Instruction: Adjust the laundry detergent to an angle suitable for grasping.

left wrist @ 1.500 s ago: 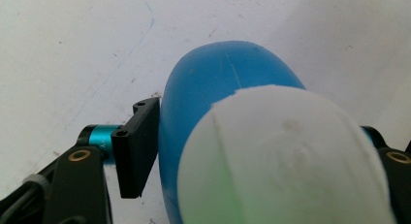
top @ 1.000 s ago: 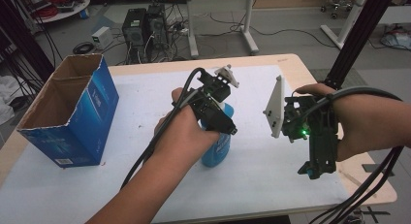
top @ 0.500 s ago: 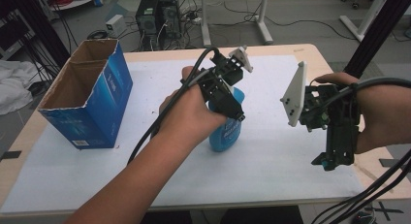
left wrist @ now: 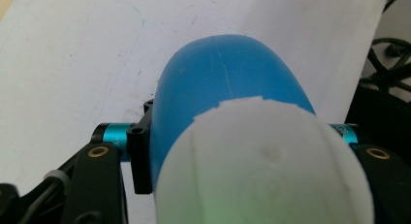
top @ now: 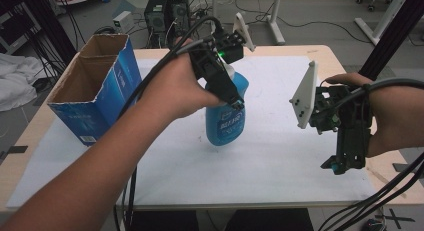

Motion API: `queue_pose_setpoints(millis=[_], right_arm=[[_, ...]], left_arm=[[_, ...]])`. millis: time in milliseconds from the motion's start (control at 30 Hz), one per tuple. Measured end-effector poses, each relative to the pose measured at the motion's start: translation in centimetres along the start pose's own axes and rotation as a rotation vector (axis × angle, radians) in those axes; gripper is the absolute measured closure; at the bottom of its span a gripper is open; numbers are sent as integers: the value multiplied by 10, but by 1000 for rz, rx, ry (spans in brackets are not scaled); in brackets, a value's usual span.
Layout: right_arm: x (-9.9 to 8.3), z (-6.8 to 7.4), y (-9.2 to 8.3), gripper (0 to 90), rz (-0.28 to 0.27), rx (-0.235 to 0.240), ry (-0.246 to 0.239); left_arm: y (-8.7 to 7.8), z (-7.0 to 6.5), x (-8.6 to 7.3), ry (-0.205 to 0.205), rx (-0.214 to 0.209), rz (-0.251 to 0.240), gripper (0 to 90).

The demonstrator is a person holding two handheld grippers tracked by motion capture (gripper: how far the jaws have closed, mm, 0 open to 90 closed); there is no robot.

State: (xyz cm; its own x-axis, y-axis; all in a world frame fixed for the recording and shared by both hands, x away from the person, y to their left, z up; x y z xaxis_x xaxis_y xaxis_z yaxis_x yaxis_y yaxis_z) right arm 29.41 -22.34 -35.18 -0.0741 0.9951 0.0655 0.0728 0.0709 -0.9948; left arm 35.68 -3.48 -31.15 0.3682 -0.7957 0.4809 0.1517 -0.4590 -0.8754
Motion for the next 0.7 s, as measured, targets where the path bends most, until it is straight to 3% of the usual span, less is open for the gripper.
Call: queue_pose_setpoints(millis=[200, 267, 300, 400, 500, 700], right_arm=[[6, 1, 0, 18, 5, 3, -9], [7, 1, 0, 18, 5, 0, -9], [7, 1, 0, 18, 5, 0, -9], [10, 2, -2, 18, -3, -1, -9], [11, 2, -2, 18, -6, 1, -15], [13, 4, -2, 18, 2, -1, -13]], left_arm=[[-12, 1, -1, 81, -42, 15, 377], [-16, 2, -1, 138, -71, 25, 377], [-16, 2, -1, 138, -71, 25, 377], [-19, 1, -2, 216, -95, 52, 377], [-22, 1, -4, 268, -131, 71, 377], [-25, 1, -10, 346, -201, 97, 377]])
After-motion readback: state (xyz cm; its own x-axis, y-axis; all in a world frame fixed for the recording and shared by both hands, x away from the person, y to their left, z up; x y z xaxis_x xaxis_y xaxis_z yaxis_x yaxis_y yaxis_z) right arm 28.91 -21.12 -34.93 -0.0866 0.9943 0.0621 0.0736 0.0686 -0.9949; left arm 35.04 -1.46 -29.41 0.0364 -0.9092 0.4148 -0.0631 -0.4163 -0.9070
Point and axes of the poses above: each handheld gripper's, and its own axes: y roughly forward along the jaws, x roughly out of its top, z roughly to its left, the point moved 6 cm from there along y, roughly forward along the jaws, and after that the axes turned 4 degrees about -x, right-handed, at the moved point
